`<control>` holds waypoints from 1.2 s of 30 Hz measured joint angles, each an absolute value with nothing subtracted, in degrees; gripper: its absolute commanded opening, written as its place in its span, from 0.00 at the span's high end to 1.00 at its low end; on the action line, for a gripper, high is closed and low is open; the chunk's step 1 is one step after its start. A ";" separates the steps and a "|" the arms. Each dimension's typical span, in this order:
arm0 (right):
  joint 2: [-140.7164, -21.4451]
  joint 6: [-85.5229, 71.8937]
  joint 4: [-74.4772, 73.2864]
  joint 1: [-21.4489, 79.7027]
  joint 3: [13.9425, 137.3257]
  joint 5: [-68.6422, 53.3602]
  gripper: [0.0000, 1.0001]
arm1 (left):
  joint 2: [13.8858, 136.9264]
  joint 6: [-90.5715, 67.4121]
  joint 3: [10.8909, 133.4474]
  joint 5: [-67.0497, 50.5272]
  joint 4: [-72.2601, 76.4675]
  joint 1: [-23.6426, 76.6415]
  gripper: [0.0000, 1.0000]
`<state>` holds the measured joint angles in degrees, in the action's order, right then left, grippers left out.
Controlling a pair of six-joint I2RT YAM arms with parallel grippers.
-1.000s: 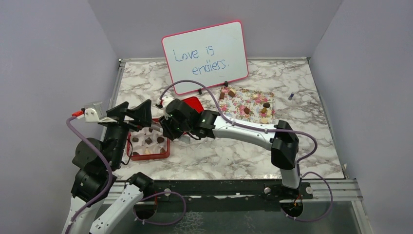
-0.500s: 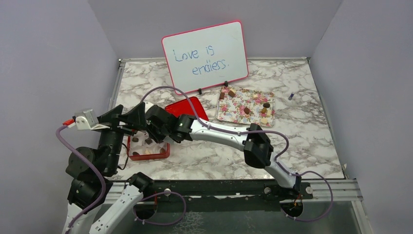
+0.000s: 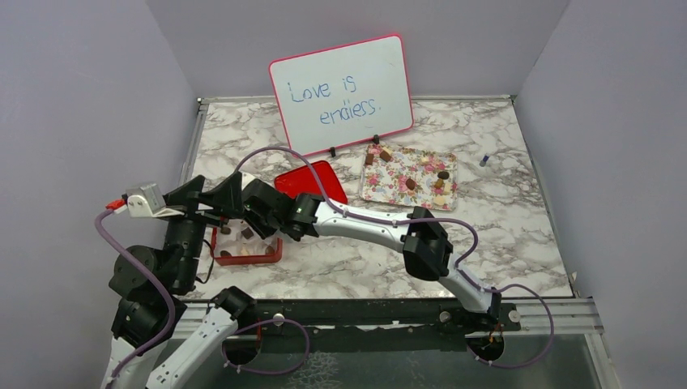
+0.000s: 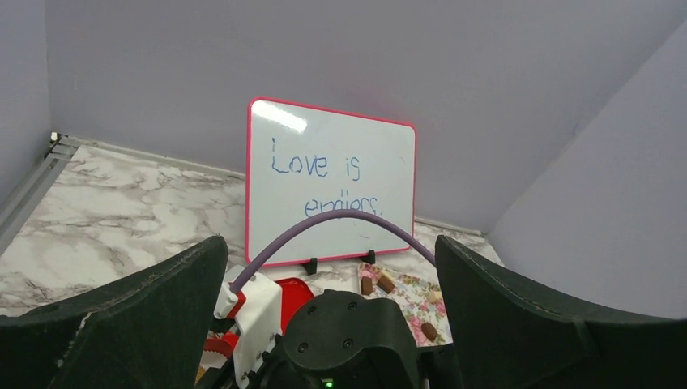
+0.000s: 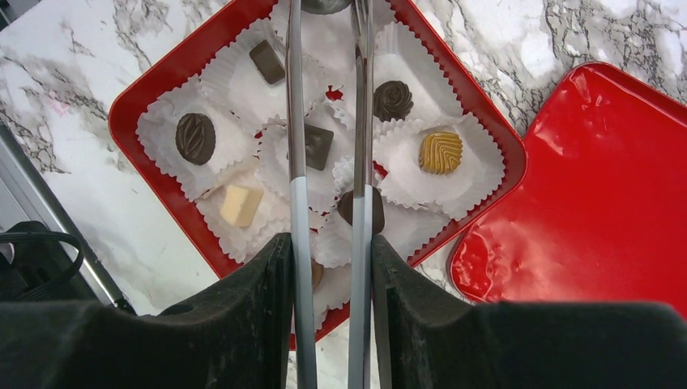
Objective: Pack the chocolate
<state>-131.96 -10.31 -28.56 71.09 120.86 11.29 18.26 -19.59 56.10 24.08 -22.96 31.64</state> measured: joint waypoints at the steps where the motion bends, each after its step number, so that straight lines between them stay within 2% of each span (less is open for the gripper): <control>1: -131.96 -10.24 -28.56 71.16 120.86 11.33 0.60 | 18.26 -19.46 56.01 24.10 -22.96 31.64 0.01; 12: -132.03 -9.76 -28.91 71.20 120.86 12.58 0.55 | 18.26 -18.48 54.41 25.39 -22.94 31.64 0.01; 24: -131.35 -9.50 -28.69 71.26 118.96 13.85 0.56 | 18.72 -16.95 52.12 26.37 -22.76 31.64 0.01; 36: -114.98 -12.51 -25.34 71.26 102.19 13.19 0.60 | 23.11 -13.65 51.37 26.20 -22.39 31.64 0.01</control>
<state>-114.98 -12.51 -25.34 71.26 102.19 13.19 23.11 -13.65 51.37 26.20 -22.39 31.64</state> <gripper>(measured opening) 0.421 0.991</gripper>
